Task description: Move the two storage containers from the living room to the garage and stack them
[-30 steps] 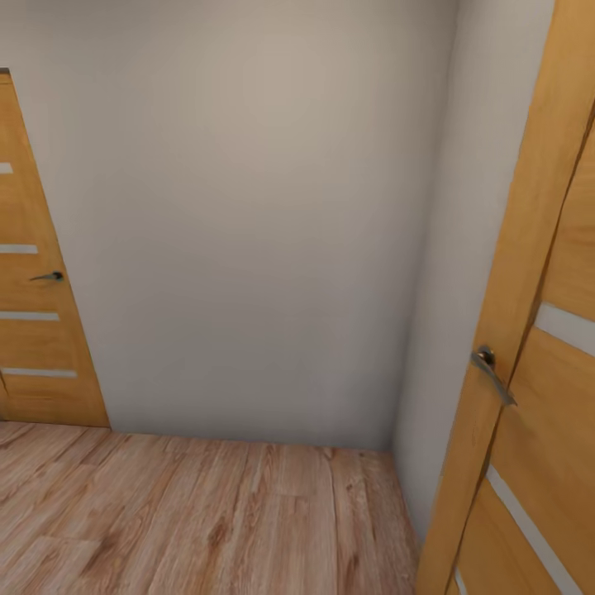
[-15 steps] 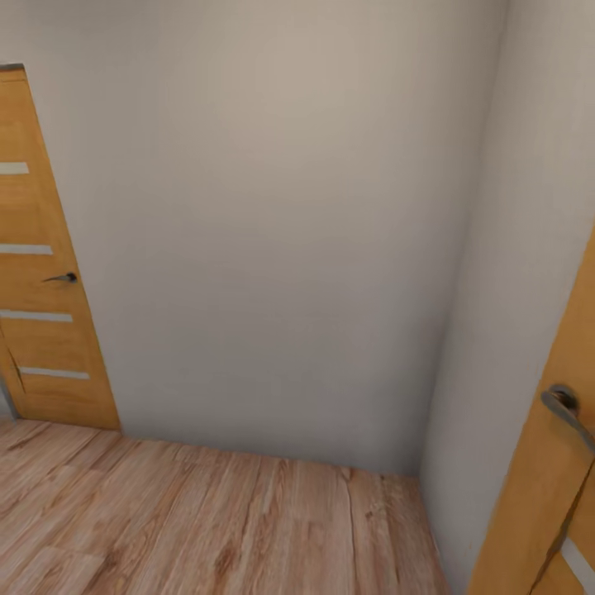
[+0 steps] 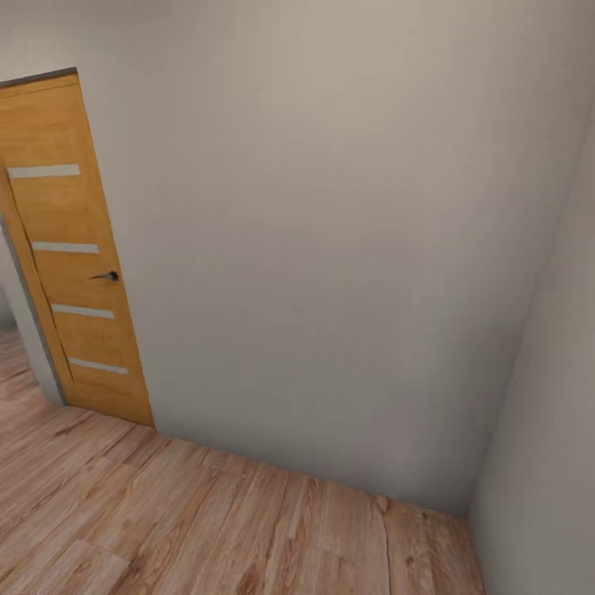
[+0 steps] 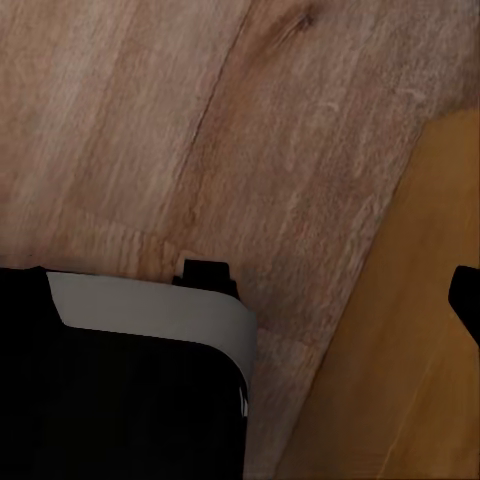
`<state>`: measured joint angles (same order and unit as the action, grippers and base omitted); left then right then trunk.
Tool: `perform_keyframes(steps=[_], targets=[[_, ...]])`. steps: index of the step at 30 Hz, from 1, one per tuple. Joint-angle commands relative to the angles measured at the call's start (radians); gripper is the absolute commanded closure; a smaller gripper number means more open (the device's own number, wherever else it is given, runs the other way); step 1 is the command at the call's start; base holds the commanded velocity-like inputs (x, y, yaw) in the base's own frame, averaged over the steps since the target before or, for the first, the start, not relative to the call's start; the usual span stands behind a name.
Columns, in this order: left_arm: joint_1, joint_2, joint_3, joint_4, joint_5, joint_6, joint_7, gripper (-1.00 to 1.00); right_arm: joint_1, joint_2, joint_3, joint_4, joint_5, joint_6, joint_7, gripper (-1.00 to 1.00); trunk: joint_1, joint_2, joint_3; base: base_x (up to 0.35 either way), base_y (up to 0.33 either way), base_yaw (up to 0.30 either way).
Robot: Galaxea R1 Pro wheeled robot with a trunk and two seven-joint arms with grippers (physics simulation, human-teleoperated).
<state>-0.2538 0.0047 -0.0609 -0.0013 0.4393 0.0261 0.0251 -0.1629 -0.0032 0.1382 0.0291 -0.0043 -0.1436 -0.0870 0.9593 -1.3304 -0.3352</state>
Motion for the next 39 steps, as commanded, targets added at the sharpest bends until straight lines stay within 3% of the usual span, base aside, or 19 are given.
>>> perform_keyframes(steps=[1,39], targets=[[-0.001,0.000,-0.007,0.000,0.007,0.003,0.003,-1.00,-0.001,0.000,0.007,0.003,0.000,-0.005,-0.003,-1.00,0.001,-0.001,-0.001,0.319,0.000,0.273],[-0.001,0.001,-0.007,0.000,0.007,0.002,0.003,-1.00,-0.001,0.002,0.007,0.003,0.000,-0.005,-0.003,-1.00,0.001,-0.001,-0.001,0.319,0.000,0.273]])
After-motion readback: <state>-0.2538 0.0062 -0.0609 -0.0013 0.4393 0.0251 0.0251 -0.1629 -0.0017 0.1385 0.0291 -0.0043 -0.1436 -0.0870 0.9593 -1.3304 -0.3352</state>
